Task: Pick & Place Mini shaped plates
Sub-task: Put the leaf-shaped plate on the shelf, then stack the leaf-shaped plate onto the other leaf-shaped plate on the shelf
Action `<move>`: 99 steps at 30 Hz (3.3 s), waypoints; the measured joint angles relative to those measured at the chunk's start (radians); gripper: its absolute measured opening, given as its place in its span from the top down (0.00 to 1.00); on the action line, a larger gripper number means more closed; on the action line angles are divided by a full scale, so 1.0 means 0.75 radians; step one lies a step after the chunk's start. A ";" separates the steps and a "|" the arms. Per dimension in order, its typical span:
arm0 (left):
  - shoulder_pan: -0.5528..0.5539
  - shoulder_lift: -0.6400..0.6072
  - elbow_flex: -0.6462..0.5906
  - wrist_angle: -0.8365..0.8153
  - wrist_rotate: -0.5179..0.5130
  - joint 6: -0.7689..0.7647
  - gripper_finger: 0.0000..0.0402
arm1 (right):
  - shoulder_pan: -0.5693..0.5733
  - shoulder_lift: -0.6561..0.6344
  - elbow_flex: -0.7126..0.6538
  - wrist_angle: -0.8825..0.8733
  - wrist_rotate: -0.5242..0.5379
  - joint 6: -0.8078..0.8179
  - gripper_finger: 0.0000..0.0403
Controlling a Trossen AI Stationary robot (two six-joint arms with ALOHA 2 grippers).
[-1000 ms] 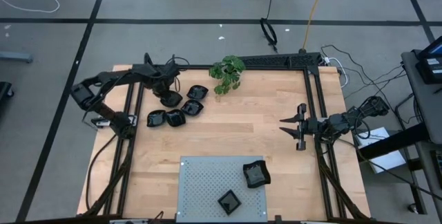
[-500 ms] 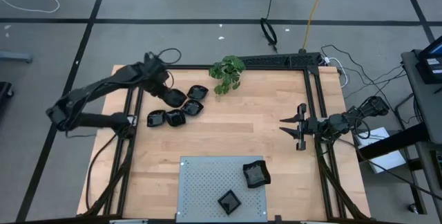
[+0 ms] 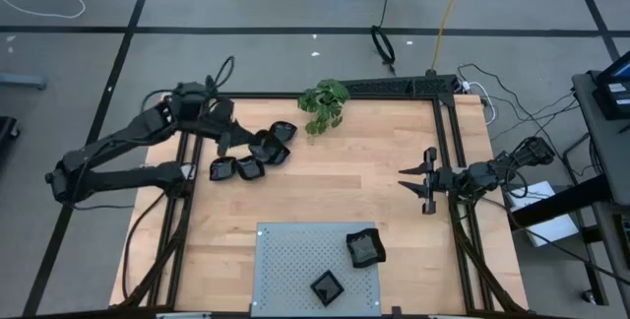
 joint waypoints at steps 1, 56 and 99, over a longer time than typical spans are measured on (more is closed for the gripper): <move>-0.039 -0.008 0.000 0.065 0.011 -0.022 0.96 | 0.000 0.000 0.000 0.000 0.000 0.000 0.71; -1.079 0.616 0.001 0.493 -0.406 -0.054 0.69 | 0.000 0.000 0.000 0.000 0.000 0.000 0.71; -0.619 0.390 -0.420 -0.572 -0.974 -0.738 0.55 | 0.000 0.000 0.000 0.000 0.000 0.000 0.71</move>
